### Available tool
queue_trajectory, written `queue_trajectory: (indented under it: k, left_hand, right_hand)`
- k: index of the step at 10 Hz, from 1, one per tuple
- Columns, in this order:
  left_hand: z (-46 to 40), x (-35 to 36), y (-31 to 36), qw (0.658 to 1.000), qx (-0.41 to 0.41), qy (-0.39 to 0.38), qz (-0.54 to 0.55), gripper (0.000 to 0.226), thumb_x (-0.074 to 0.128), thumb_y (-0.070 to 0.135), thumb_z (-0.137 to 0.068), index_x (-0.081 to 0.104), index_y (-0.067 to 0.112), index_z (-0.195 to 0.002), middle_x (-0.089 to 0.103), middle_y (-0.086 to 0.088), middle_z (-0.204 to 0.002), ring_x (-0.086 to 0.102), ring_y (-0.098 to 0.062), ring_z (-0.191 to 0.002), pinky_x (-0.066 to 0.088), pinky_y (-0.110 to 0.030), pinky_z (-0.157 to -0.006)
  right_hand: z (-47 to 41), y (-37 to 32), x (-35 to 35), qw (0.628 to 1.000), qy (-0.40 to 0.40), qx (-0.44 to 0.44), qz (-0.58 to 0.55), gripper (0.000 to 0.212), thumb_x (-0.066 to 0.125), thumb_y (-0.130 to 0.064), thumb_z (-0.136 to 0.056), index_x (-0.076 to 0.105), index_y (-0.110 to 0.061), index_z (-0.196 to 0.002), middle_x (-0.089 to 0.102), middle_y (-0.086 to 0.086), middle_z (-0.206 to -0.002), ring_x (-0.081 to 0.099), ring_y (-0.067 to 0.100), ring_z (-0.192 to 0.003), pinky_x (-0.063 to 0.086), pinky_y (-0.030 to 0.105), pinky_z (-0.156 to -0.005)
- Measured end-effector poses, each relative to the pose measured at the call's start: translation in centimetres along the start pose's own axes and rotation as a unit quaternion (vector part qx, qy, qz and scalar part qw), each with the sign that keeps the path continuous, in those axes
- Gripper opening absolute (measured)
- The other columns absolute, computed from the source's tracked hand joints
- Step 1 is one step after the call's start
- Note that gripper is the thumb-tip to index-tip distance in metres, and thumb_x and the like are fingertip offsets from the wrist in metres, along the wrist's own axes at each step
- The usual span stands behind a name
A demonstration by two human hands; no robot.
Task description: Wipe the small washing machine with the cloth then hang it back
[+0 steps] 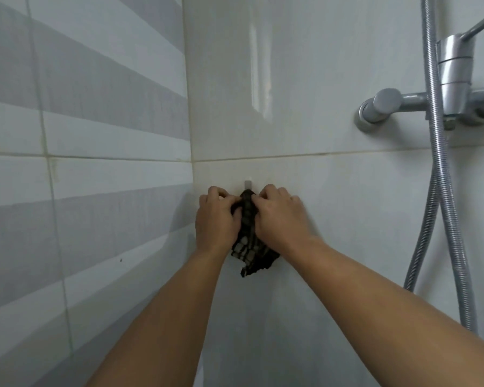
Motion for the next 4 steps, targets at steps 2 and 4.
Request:
queue_trajectory:
  k: [2,4]
  left_hand:
    - [2.3,-1.1,1.0,0.914,-0.219,-0.12,0.32,0.033,0.048,0.018,-0.103,0.072,0.026,-0.123,0.073,0.005,-0.118,0.068,-0.007,-0.103,0.055,-0.027,-0.093]
    - [8.3,-4.9,3.1,0.902,-0.299,-0.037,0.309,0.035,0.045,0.048,-0.103,0.068,0.026,-0.118,0.072,0.003,-0.11,0.068,-0.013,-0.099,0.056,-0.031,-0.083]
  right_hand:
    - [1.5,-1.5,-0.2,0.984,-0.16,0.055,-0.062,0.047,0.048,-0.018,-0.091,0.048,-0.02,-0.138,0.05,0.006,-0.134,0.044,0.03,-0.12,0.039,0.048,-0.096]
    - [5.1,-0.1,-5.6,0.976,-0.129,0.098,-0.146,0.055,0.044,-0.019,-0.093,0.04,-0.025,-0.148,0.043,0.003,-0.147,0.041,0.027,-0.13,0.036,0.048,-0.102]
Point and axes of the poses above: each hand's wrist, its own z-axis away from the middle knuckle, its own x-axis out of the palm, y = z × x, the point moved 2 cm from there along -z, towards the middle knuckle
